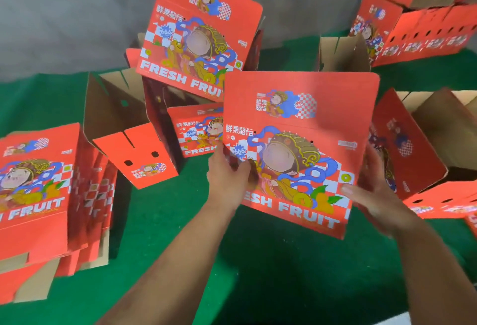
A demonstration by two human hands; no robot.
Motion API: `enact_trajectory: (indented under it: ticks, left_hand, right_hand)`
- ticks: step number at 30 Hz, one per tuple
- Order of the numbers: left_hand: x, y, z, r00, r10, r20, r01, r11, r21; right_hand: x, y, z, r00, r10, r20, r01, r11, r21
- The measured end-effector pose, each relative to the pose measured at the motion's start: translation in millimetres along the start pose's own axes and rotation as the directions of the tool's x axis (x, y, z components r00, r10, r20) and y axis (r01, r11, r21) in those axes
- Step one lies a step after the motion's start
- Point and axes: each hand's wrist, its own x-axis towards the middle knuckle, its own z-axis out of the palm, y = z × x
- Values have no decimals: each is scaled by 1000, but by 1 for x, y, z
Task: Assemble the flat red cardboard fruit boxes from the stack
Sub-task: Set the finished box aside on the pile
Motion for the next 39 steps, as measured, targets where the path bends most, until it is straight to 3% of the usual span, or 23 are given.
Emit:
enact_trajectory:
  ticks: [3, 7, 11, 15, 18, 22, 24, 28, 30, 32, 34, 37, 39]
  left_hand:
    - [-3, -1, 16, 998, 6, 60, -6, 1000, -8]
    - [-4, 6, 38, 967, 20, 253, -35, 998, 56]
    - [1, 11, 51, 951, -29, 308, 7, 997, 71]
    - [0, 15, 64, 848, -116, 517, 94, 993, 69]
    - [-7, 21, 78, 806, -92, 585, 60, 995, 74]
    - [-16, 28, 94, 777, -51, 627, 73, 997, -8]
    - [-18, 30, 99, 771, 14, 637, 12, 999, -37]
    - [-3, 23, 100, 864, 80, 498, -48, 996, -77]
    - [2, 37, 99, 868, 128, 479, -103, 992, -77]
    - [16, 55, 99, 851, 156, 501, -151, 987, -51]
    - [42, 66, 99, 867, 88, 491, -106, 994, 9]
    - [65, 61, 90, 911, -171, 375, 63, 957, 283]
    - [68, 48, 90, 909, -209, 362, 92, 945, 315]
  right_hand:
    - [-5, -5, -25, 1000, -18, -25, 19, 999, 46]
    - [-10, -1, -31, 992, -19, -125, 31, 995, 92]
    - [-7, 11, -17, 979, 6, -202, 7, 998, 64]
    - [1, 12, 9, 958, -73, -278, 72, 997, -15]
    - [6, 13, 27, 903, -187, -387, 140, 979, -147]
    - [3, 10, 41, 738, -417, -530, 75, 832, -550]
    - [7, 12, 52, 704, -412, -578, 55, 843, -535]
    - [35, 15, 68, 624, -420, -659, 30, 855, -517]
    - [64, 9, 86, 675, -319, -666, 39, 916, -400]
    - [99, -2, 107, 852, -164, -497, 28, 962, -270]
    - [133, -7, 115, 952, -21, -306, -103, 917, -385]
    - [156, 7, 111, 913, 290, -287, -404, 743, -534]
    - [155, 14, 115, 937, 236, -258, -344, 762, -548]
